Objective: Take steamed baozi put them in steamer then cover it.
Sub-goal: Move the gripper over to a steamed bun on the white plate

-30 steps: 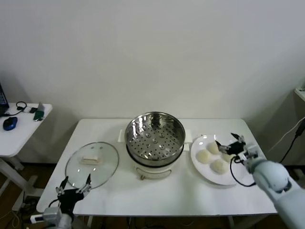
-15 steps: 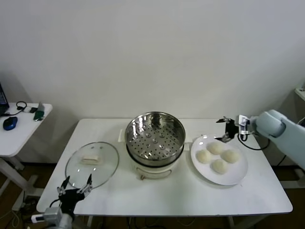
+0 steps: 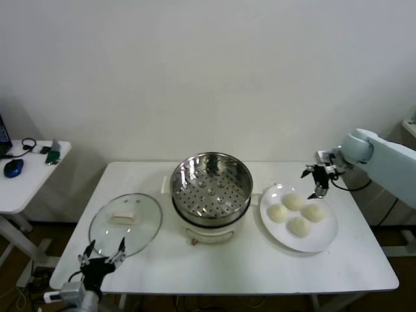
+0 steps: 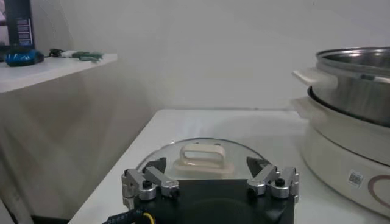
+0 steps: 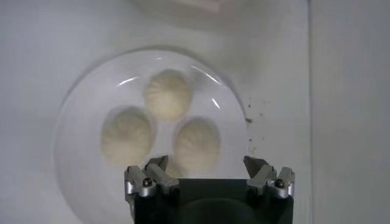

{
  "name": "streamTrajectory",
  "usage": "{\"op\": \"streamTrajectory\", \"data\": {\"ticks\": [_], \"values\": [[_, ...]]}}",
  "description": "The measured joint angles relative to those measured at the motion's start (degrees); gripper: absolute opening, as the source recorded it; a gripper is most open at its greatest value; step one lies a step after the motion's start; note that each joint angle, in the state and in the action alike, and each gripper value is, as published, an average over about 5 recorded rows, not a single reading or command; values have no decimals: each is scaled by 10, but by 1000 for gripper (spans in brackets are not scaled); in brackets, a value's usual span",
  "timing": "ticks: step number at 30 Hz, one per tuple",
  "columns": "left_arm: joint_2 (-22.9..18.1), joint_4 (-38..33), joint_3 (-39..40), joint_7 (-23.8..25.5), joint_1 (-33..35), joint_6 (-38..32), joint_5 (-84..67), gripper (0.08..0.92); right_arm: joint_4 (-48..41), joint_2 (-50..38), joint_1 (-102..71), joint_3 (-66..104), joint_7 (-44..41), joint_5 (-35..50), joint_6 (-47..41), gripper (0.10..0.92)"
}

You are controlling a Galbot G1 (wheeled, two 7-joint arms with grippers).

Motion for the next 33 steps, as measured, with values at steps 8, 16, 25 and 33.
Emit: {"op": "streamTrajectory", "data": {"ticks": [8,16,25,33], "values": [[-3,-2,-1,0,3,0,2,823,-69,50,-33,14,-8,-30,7,823],[-9,1,3,-1,9,-1,7,823,-125,83,-73,50,3,-53,14,823],[-10,3,4,-3,17,-6,9,823,-170,110,-104,83,14,-74,19,823],[-11,6,6,-4,22,-10,10,823,-188,124,-112,95,15,-82,20,742]]}}
